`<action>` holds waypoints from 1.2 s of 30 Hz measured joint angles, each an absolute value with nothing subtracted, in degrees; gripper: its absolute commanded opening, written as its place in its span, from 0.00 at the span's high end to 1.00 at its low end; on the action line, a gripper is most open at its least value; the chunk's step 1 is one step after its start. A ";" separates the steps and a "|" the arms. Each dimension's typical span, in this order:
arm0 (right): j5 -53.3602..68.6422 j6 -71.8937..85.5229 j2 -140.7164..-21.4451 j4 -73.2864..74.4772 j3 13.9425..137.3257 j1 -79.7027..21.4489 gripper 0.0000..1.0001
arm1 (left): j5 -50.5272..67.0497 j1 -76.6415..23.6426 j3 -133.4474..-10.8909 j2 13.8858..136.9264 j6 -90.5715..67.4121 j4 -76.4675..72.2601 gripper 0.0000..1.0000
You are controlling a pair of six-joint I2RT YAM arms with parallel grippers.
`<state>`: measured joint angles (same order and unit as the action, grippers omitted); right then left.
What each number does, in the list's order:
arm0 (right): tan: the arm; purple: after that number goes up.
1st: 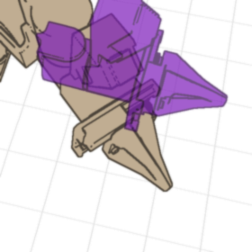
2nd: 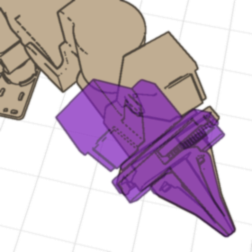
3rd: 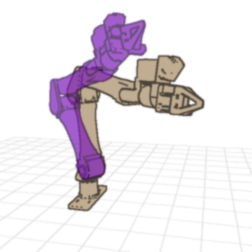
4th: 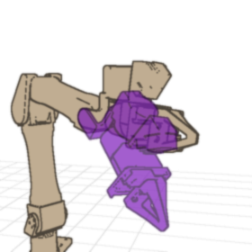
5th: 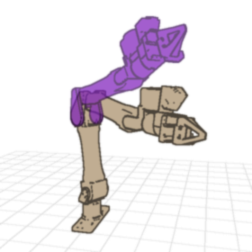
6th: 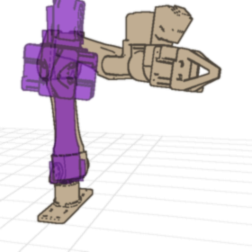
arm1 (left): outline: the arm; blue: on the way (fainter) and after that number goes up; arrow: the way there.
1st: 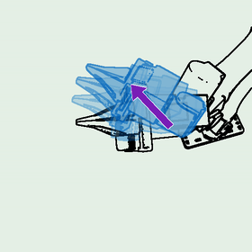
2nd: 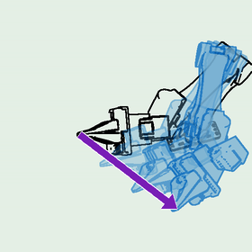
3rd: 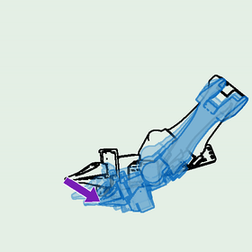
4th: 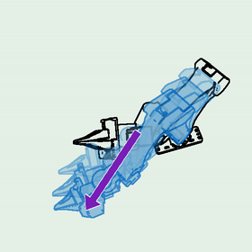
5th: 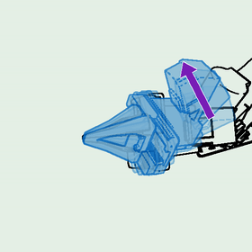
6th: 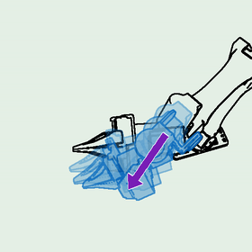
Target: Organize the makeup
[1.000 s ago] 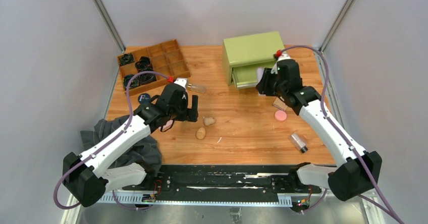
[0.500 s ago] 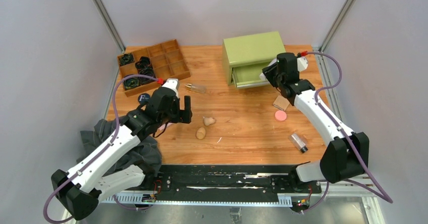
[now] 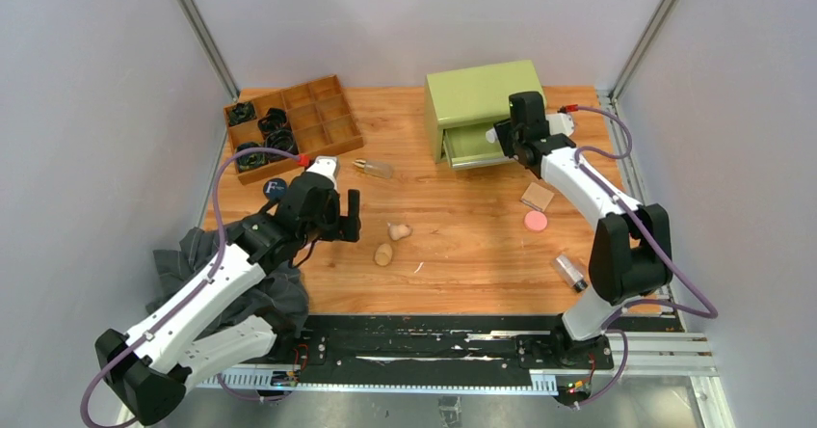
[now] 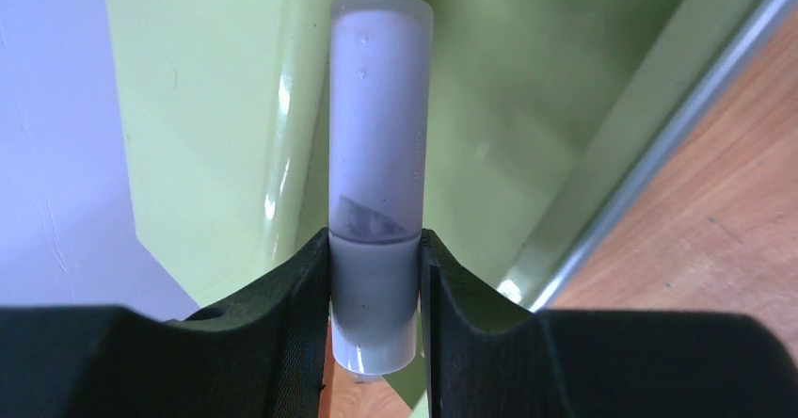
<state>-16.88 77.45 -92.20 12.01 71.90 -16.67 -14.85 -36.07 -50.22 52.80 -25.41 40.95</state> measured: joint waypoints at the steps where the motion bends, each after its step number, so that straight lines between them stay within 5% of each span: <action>1: -16.88 78.06 -93.25 12.03 72.73 -16.67 0.92 | -14.92 -36.07 -50.22 52.60 -25.32 41.04 0.02; 8: -16.82 82.54 -97.58 11.90 73.97 -16.32 0.87 | -17.74 -36.07 -50.24 49.80 -25.23 42.81 0.02; 18: -16.34 85.73 -99.55 11.90 74.26 -16.10 0.52 | -20.23 -36.07 -50.68 48.18 -24.84 44.95 0.02; 30: -15.14 80.51 -97.91 14.94 76.53 -15.88 0.50 | -20.10 -36.07 -50.76 49.06 -24.93 45.15 0.02; 36: -10.20 66.76 -87.13 11.14 73.49 -15.62 0.51 | -20.16 -35.07 -50.78 52.10 -26.15 44.36 0.02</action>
